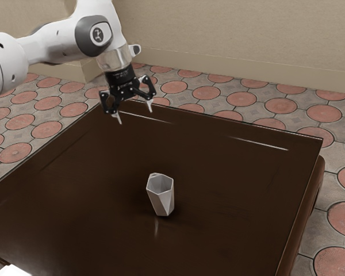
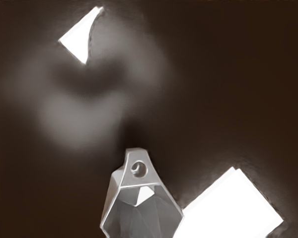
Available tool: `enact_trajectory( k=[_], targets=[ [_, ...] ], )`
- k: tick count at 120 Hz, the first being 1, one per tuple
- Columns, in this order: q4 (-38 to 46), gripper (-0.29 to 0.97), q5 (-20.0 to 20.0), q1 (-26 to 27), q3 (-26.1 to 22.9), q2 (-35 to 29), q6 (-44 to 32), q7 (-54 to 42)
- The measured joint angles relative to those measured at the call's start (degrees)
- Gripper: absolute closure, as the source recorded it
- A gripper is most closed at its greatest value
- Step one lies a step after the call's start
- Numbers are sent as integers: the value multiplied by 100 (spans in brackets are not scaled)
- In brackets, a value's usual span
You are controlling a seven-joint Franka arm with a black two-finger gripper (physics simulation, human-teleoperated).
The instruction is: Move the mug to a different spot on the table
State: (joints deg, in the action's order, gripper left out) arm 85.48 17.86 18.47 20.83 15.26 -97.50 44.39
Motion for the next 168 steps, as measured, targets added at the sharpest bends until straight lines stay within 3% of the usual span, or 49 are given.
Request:
enact_trajectory(
  k=[58, 111, 156, 168],
  targets=[
    [977, 0, 82, 247, 14, 827, -720, 1539],
    [1044, 0, 406, 433, 11, 1396, -1316, 2009],
    [1102, 0, 441, 578, 9, 1675, -1708, 2121],
    [1104, 5, 437, 594, 9, 1673, -1750, 2098]
  ],
)
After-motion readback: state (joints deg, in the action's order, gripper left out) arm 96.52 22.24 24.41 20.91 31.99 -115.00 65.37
